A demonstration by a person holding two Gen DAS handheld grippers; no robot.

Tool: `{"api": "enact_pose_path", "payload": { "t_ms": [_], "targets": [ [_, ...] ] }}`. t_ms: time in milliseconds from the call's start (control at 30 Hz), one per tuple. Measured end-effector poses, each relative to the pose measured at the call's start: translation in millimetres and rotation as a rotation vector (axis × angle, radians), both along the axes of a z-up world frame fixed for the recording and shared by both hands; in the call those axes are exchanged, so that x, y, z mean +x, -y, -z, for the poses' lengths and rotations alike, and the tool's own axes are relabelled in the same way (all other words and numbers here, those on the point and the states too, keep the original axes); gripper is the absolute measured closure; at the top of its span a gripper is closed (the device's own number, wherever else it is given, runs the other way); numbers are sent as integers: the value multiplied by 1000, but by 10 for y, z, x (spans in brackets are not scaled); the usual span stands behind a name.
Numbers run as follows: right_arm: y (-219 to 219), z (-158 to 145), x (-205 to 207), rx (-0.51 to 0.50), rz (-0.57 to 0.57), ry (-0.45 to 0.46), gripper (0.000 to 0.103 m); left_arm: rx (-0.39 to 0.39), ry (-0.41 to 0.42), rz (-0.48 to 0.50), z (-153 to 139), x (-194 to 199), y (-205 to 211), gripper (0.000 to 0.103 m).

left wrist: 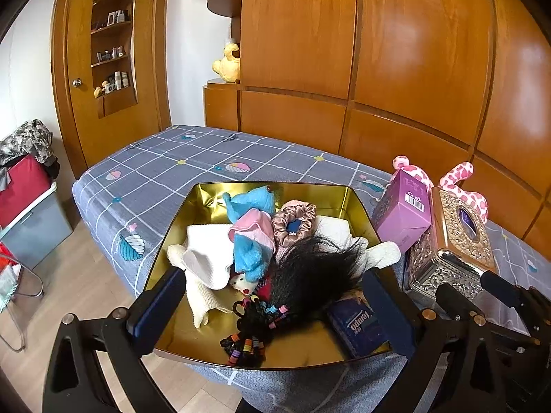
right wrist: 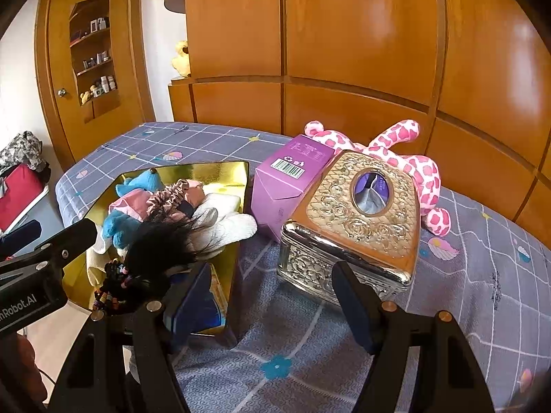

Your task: Organize soft objects

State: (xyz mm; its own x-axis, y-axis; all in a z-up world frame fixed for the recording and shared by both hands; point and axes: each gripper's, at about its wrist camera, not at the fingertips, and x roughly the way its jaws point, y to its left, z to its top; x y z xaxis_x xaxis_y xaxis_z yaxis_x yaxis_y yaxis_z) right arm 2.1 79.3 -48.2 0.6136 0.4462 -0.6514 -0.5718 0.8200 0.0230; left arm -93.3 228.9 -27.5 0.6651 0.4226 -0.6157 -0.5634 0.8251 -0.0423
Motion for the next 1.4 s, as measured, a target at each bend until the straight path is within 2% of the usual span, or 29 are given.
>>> {"api": "enact_pose_path", "payload": {
  "t_ms": [1400],
  "targets": [
    [-7, -7, -11, 4, -2, -4, 30, -10, -19, 12, 21, 26, 19, 0]
  ]
}}
